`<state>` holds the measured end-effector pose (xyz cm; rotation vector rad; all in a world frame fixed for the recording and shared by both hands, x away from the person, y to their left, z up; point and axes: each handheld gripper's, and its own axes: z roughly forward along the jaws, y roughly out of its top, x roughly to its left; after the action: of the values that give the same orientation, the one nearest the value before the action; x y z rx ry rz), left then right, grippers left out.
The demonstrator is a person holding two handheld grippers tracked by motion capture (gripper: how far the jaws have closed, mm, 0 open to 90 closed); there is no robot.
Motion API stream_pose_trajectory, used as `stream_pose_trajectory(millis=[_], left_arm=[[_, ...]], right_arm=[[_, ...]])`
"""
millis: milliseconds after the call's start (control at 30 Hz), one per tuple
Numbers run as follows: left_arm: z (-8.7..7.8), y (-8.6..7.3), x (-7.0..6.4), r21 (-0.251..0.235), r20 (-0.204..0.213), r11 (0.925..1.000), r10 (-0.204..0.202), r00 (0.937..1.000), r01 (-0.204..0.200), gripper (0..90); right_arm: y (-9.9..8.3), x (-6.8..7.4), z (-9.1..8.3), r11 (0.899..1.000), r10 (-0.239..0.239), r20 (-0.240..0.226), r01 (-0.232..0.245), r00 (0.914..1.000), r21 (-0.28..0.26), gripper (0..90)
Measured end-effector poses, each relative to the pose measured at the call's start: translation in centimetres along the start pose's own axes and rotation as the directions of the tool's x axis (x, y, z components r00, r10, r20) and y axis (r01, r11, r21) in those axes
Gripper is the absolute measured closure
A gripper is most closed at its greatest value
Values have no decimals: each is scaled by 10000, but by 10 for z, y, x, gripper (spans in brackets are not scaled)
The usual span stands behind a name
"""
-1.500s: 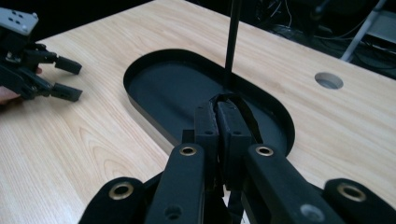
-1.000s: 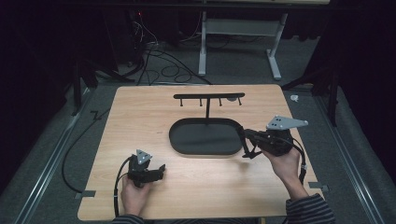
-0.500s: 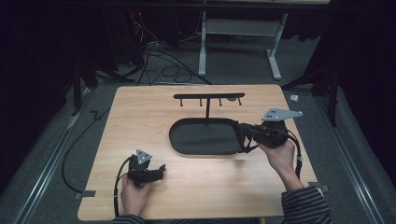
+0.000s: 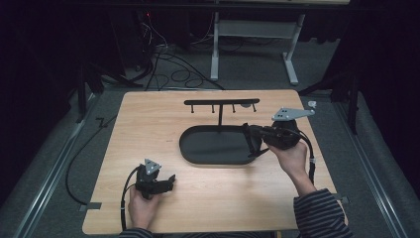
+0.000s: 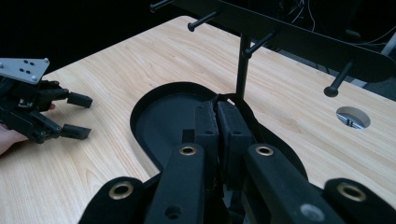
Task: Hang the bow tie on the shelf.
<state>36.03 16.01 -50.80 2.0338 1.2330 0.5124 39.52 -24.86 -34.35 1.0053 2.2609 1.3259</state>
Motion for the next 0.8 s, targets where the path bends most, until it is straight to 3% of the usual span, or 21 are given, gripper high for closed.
stream_pose_trajectory(millis=[800], left_arm=[[0, 0, 0, 20, 1, 10000, 0, 10000, 0, 177]], right_arm=[[22, -4, 28, 9999, 118, -561, -111, 9984, 116, 889]])
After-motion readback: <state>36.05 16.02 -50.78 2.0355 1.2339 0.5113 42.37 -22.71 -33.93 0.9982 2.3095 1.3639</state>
